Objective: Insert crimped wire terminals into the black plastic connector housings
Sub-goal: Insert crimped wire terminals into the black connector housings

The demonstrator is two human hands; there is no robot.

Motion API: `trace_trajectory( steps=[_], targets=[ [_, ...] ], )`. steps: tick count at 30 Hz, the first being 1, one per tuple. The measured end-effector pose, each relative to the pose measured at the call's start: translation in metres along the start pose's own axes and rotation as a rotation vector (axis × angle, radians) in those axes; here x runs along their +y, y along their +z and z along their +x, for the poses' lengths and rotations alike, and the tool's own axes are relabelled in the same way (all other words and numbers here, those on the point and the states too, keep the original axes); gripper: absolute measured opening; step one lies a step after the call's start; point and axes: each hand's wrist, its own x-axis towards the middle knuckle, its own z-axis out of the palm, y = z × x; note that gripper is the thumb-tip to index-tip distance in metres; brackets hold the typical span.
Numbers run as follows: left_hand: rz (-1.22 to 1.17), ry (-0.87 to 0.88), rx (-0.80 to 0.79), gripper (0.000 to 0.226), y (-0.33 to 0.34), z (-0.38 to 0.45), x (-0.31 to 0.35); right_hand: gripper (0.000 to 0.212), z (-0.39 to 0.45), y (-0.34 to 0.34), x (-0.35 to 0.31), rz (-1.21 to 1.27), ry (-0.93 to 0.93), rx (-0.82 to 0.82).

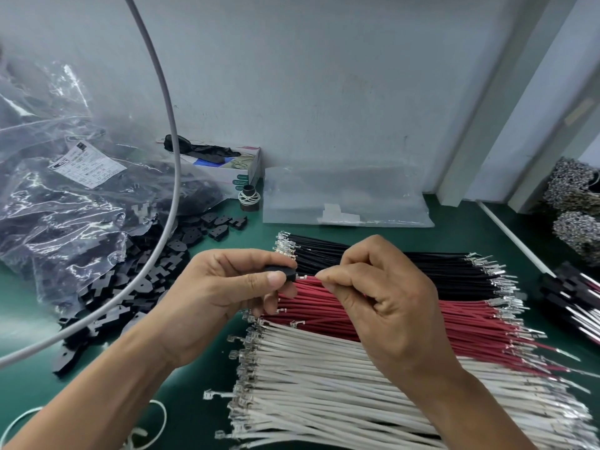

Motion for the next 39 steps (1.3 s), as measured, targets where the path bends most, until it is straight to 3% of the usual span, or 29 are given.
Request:
trace_trajectory(
  steps=[6,12,15,22,27,29,32,33,39],
  targets=[
    [0.015,0.034,0.002,0.032,0.005,-0.001,-0.004,0.013,-0.002,0.011,-0.009,0.004,0.058,0.002],
    [0.448,0.305,0.097,0.027,0.008,-0.002,-0.006,0.005,-0.002,0.006,-0.002,-0.047,0.105,-0.043],
    [0.416,0.294,0.111,0.022,0.009,0.0,-0.007,0.007,0.0,0.005,-0.004,-0.155,0.048,-0.06],
    [0.365,0.257,0.042,0.019,0.011,-0.001,-0.009,0.011,0.0,0.001,-0.005,-0.126,0.009,-0.124],
    [0.381,0.245,0.083,0.018,0.005,0.0,-0.007,0.004,0.01,-0.021,-0.015,-0.327,-0.018,-0.129],
    [0.375,0.238,0.107,0.02,0.002,0.001,-0.007,0.005,0.01,-0.027,-0.024,-0.27,-0.03,-0.23],
    [0.345,0.236,0.084,0.02,0.001,0.002,-0.008,0.03,0.001,-0.018,-0.036,-0.289,0.049,-0.618],
    [0.342,0.239,0.075,0.02,0.002,0.003,-0.009,0.031,-0.004,-0.015,-0.038,-0.271,0.084,-0.679],
    [0.332,0.233,0.084,0.018,0.002,0.004,-0.011,0.017,-0.008,-0.009,-0.035,-0.14,0.21,-0.669]
  ],
)
